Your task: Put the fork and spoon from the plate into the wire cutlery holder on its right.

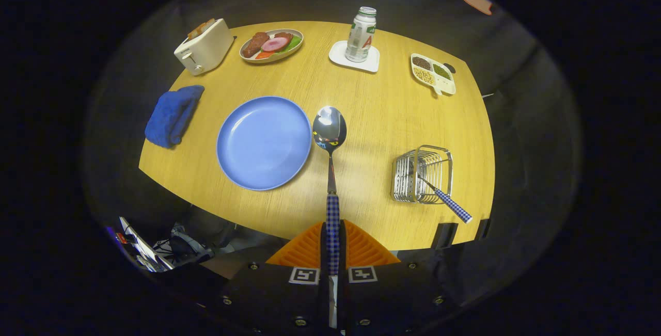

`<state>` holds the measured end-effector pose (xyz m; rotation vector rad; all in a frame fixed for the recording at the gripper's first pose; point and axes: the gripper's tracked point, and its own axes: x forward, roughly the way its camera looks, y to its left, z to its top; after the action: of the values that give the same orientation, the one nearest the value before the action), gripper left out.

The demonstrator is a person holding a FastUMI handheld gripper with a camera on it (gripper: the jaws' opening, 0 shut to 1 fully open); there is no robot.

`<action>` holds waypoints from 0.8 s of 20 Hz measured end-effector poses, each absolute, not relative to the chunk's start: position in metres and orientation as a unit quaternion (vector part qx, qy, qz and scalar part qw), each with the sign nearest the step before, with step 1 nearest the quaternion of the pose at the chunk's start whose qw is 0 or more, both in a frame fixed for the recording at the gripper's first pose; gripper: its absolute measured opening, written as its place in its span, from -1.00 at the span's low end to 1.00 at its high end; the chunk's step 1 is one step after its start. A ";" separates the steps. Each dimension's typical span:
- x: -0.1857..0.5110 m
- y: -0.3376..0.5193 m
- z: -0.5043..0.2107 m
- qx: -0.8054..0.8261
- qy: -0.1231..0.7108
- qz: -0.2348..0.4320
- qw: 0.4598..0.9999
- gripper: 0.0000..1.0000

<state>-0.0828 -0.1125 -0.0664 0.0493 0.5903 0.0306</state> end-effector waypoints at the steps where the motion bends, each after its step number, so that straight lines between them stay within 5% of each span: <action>1: -0.087 -0.120 -0.069 0.027 0.296 0.011 0.955 -0.87; 16: -0.119 -0.211 -0.095 0.049 0.363 -0.036 0.930 -0.88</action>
<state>-0.1189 -0.2109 -0.0952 0.1011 0.7441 -0.0739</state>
